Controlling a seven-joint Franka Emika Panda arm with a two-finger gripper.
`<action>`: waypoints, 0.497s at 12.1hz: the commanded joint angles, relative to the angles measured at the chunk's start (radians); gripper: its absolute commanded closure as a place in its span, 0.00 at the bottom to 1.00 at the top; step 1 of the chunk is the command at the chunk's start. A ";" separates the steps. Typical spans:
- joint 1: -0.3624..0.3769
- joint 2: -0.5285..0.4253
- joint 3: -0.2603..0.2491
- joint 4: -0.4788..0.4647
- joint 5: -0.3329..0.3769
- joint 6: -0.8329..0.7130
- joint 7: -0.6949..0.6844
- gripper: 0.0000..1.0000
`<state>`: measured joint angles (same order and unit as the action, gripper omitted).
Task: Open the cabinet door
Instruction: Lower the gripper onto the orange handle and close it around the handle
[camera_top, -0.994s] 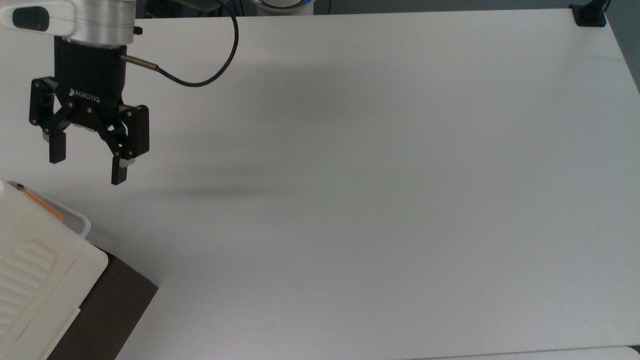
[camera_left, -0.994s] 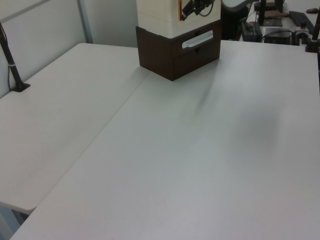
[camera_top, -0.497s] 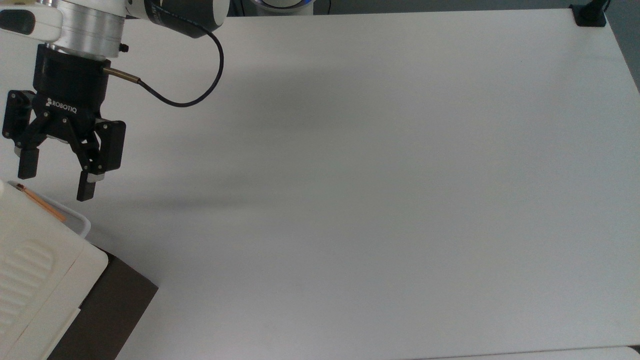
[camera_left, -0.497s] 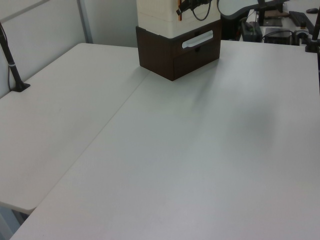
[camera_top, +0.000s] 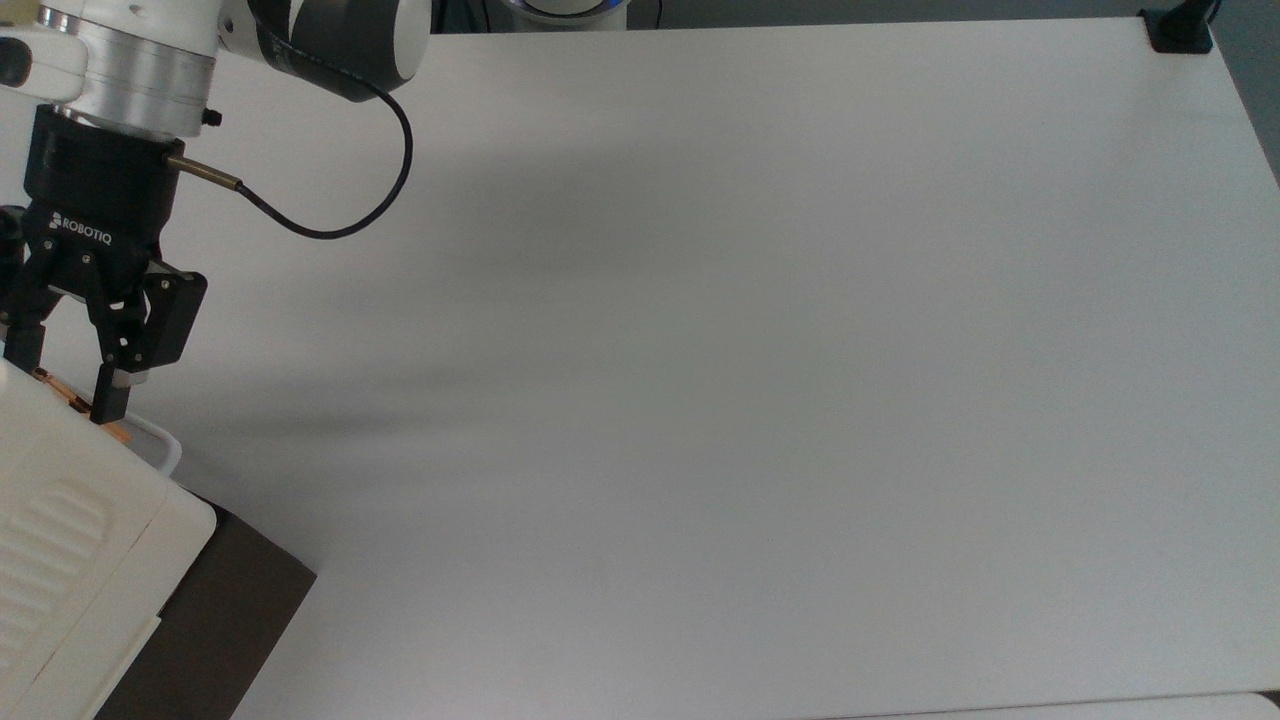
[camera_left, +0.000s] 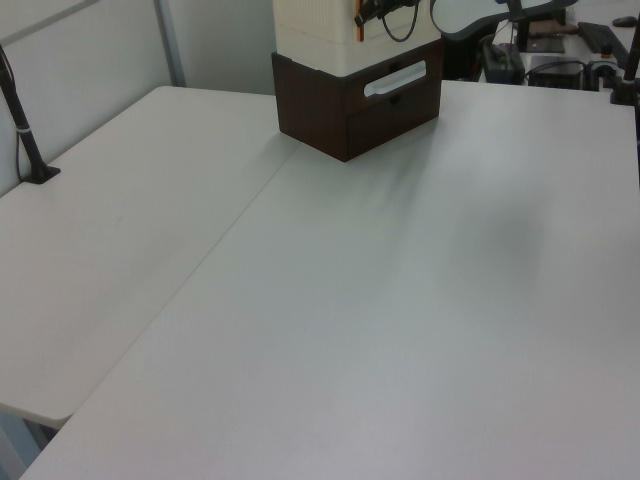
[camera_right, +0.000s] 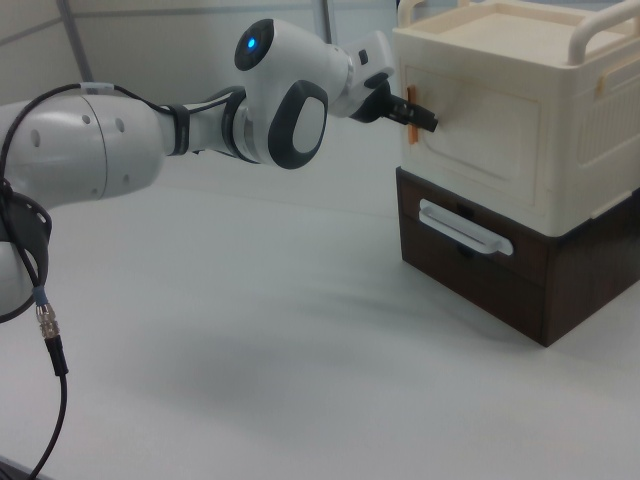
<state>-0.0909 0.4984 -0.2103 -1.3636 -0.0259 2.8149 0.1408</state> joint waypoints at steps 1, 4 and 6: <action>0.002 0.011 -0.006 0.024 -0.023 0.032 0.033 0.56; 0.008 0.005 -0.006 0.018 -0.020 0.031 0.037 0.90; 0.010 -0.009 -0.005 0.011 -0.016 0.028 0.036 0.94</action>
<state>-0.0766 0.4971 -0.2036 -1.3567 -0.0259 2.8265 0.1512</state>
